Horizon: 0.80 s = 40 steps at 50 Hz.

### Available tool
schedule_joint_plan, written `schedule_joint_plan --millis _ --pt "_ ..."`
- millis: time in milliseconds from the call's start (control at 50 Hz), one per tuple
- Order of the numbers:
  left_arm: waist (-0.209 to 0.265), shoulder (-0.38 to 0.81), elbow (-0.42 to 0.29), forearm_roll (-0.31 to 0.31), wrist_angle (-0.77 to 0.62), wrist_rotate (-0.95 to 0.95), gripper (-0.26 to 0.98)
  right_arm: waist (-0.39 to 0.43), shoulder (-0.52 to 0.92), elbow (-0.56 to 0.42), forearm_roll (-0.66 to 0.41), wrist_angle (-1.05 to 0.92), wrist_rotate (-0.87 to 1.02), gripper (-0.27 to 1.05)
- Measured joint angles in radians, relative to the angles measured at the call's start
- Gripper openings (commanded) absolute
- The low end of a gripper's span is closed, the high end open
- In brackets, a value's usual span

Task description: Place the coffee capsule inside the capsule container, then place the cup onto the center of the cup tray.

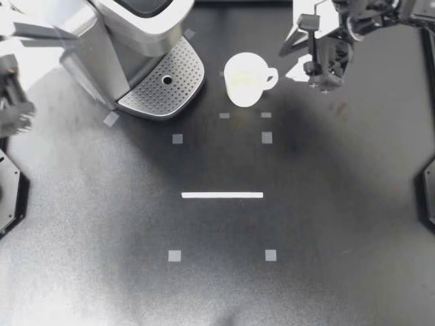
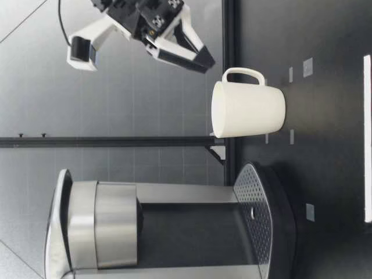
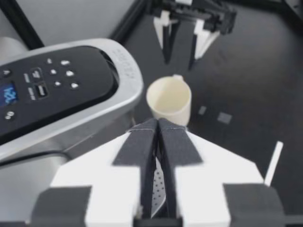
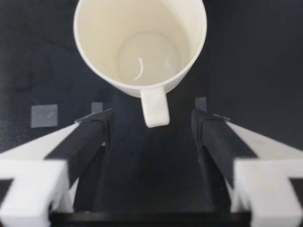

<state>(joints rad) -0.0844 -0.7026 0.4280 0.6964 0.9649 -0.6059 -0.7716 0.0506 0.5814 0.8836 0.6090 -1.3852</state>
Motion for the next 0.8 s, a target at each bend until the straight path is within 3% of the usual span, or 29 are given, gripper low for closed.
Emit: schedule_joint_plan --millis 800 --pt "0.0 -0.006 0.003 0.018 0.0 0.0 0.14 0.04 0.132 -0.051 -0.011 -0.006 0.0 0.59"
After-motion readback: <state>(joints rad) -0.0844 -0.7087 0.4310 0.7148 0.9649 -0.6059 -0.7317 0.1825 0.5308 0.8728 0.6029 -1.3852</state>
